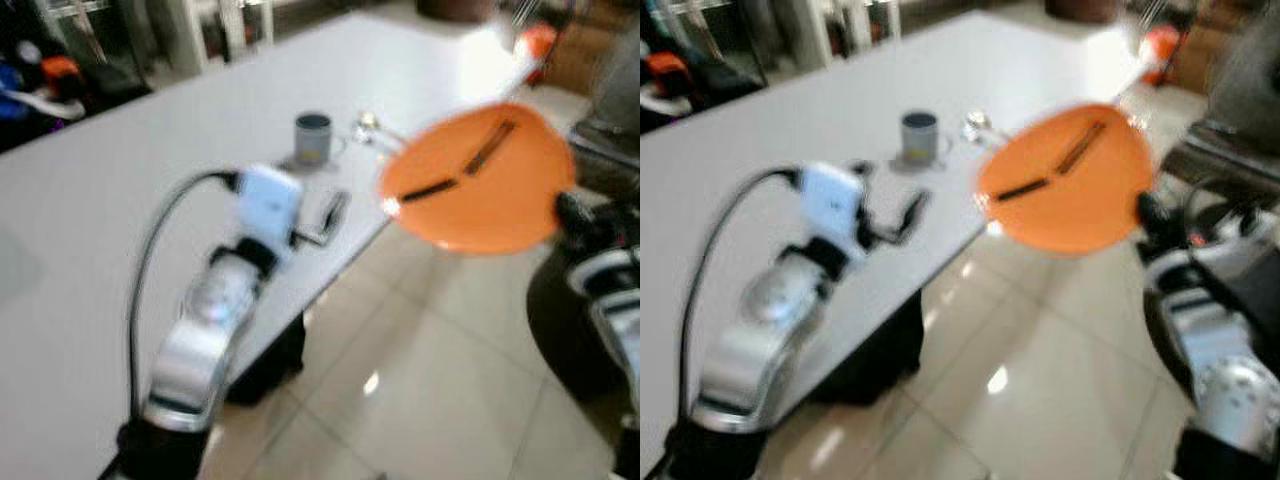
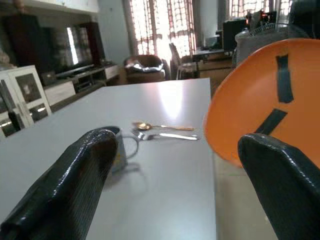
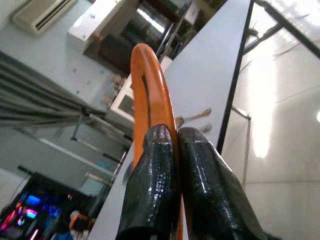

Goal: Setting the table

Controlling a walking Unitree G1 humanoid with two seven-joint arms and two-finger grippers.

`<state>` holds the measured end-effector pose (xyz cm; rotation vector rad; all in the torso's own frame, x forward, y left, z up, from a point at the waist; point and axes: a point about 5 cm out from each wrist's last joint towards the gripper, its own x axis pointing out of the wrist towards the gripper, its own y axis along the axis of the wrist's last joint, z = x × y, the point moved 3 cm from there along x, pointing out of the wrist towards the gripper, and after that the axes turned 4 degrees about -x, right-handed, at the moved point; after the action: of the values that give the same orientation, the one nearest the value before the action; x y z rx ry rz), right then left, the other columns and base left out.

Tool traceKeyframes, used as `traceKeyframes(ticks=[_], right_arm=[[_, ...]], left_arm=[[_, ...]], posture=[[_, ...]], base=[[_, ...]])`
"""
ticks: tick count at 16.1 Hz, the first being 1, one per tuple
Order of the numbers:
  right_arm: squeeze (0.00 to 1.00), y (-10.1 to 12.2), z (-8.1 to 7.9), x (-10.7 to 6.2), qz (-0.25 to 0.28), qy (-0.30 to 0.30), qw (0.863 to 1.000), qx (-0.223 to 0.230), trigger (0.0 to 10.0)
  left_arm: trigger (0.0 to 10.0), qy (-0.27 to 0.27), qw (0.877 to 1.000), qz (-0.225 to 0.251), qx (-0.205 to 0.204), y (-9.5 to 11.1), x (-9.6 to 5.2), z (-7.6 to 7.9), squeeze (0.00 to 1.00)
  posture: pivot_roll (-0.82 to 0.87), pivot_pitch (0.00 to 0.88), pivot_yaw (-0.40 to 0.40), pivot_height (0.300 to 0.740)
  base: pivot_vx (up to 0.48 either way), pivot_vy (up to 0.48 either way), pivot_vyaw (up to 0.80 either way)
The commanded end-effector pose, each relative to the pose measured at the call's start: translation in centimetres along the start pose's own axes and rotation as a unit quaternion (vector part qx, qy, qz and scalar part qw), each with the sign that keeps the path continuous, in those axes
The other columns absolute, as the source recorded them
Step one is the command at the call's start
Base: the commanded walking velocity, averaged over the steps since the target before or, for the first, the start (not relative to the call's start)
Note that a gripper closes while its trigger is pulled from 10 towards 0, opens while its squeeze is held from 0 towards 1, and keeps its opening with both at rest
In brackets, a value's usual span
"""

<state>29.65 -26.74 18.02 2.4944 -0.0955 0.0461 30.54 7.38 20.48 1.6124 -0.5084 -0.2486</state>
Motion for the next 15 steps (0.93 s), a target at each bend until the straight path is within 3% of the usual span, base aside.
traceKeyframes(ticks=[1, 12, 15], right_arm=[[0.00, 0.2, -1.2, 0.4, 0.008, 0.022, 1.000, 0.003, 10.0], [0.00, 0.2, -0.5, 0.5, 0.009, 0.001, 1.000, -0.004, 10.0], [0.00, 0.5, 0.0, 0.4, 0.010, -0.009, 1.000, -0.008, 10.0]], left_arm=[[10.0, 0.009, 1.000, 0.002, 0.011, 0.2, -0.2, -0.7, 0.00], [10.0, 0.000, 1.000, 0.000, 0.010, 0.2, -0.2, -0.5, 0.00], [10.0, -0.056, 0.998, -0.001, -0.003, 0.1, -0.6, 1.3, 0.00]], posture=[[0.03, 0.031, -0.026, 0.740], [0.03, 0.038, -0.025, 0.740], [0.02, 0.050, -0.025, 0.740]], base=[[0.469, 0.000, 0.00], [0.462, 0.000, 0.00], [0.000, 0.000, 0.00]])
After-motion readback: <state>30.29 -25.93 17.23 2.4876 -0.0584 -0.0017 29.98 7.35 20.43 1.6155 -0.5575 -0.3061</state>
